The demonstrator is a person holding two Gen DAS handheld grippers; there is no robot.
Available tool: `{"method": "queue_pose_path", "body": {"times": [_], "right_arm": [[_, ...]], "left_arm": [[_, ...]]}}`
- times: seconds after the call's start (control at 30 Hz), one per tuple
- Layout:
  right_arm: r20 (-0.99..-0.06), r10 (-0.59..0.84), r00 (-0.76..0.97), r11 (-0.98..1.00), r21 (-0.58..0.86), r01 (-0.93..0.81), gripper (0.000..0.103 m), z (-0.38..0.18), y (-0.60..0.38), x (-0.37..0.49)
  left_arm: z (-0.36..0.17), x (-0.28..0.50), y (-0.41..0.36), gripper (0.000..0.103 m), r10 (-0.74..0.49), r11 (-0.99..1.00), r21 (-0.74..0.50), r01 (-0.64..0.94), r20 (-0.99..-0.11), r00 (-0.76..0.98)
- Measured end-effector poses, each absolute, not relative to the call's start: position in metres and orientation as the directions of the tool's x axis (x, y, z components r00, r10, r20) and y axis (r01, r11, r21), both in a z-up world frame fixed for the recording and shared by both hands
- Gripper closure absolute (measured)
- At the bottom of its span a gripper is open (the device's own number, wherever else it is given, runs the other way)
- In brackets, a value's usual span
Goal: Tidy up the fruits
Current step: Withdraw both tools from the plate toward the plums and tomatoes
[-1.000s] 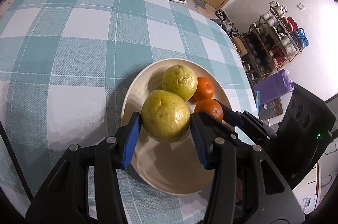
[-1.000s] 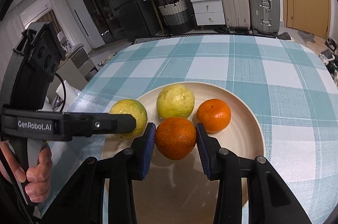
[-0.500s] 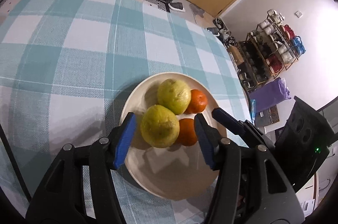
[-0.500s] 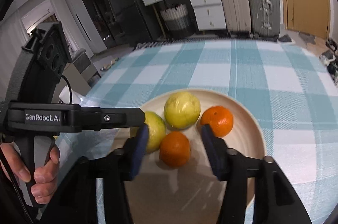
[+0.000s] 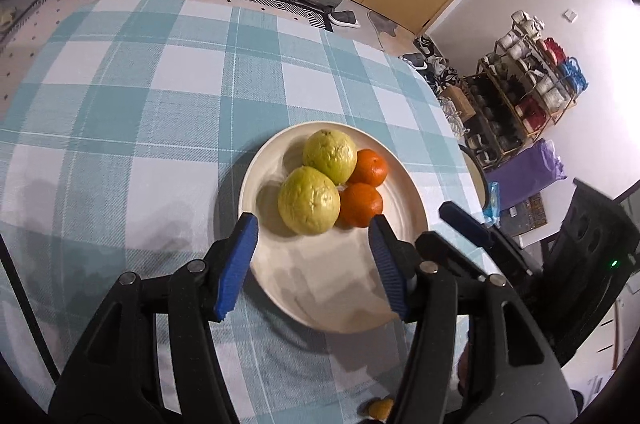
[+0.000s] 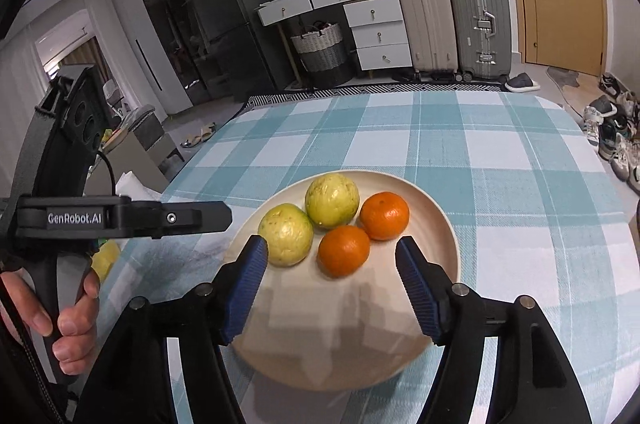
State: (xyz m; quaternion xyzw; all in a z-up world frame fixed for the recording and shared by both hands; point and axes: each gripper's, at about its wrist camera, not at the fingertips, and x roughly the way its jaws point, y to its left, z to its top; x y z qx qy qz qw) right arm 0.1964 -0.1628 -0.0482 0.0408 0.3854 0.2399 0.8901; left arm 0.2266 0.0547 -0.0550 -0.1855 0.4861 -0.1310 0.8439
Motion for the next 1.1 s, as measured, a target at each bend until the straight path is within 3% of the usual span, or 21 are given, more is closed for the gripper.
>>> {"method": "queue_pose_path", "body": {"times": [0.4, 0.53, 0.7, 0.9, 1.1], "right_arm": [[-0.648, 0.423, 0.634, 0.900, 0.218, -0.378, 0.015, -0.021, -0.168, 0.164], [-0.639, 0.414, 0.648, 0.904, 0.205, -0.375, 0.013, -0.015, -0.171, 0.152], [-0.638, 0.413, 0.650, 0.904, 0.203, -0.375, 0.012, -0.011, -0.174, 0.139], [-0.623, 0.424, 0.657, 0.900, 0.209, -0.382, 0.001, -0.009, -0.176, 0.122], [-0.616, 0.431, 0.660, 0.896, 0.206, -0.393, 0.000, -0.007, -0.180, 0.104]], "left_arm": [[-0.038, 0.179, 0.036, 0.037, -0.305, 0.946, -0.317, 0.072, -0.792, 0.529], [-0.033, 0.163, 0.037, 0.022, -0.268, 0.956, -0.288, 0.054, -0.787, 0.556], [-0.026, 0.146, 0.036, 0.020, -0.235, 0.966, -0.254, 0.048, -0.786, 0.571], [-0.022, 0.127, 0.035, 0.001, -0.215, 0.971, -0.235, 0.044, -0.779, 0.589], [-0.019, 0.107, 0.036, 0.001, -0.196, 0.976, -0.216, 0.040, -0.771, 0.606]]}}
